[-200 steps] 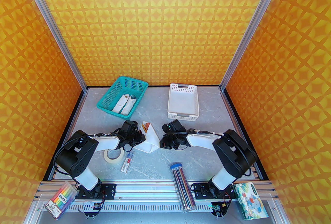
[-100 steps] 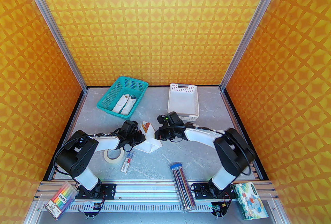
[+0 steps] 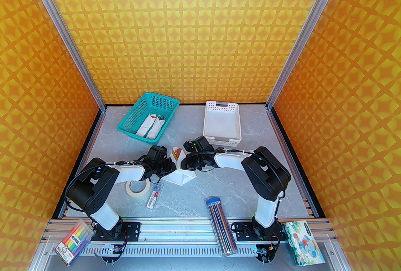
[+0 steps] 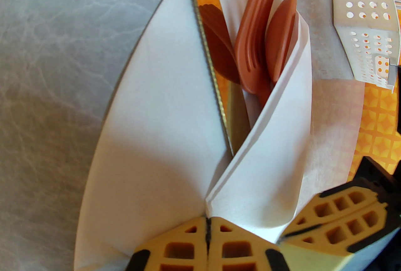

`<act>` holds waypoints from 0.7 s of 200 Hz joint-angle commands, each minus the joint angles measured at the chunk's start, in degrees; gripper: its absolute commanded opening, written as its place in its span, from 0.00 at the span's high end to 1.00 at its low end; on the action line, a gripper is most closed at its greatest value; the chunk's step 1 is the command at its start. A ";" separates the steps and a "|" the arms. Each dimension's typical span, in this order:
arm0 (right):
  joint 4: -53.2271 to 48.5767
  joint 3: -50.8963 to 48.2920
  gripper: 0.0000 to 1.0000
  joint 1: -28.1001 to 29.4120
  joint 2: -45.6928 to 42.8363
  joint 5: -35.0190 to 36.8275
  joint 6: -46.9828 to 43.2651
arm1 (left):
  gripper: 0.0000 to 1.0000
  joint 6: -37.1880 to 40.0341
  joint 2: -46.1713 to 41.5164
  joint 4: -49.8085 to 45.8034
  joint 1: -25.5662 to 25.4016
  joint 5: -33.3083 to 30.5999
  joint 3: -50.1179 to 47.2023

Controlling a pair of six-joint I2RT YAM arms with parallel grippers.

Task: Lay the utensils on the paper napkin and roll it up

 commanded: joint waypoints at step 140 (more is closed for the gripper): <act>-2.23 -0.56 1.00 0.34 4.33 1.80 -0.70 | 0.89 2.88 -6.95 -9.47 2.98 -2.62 -0.04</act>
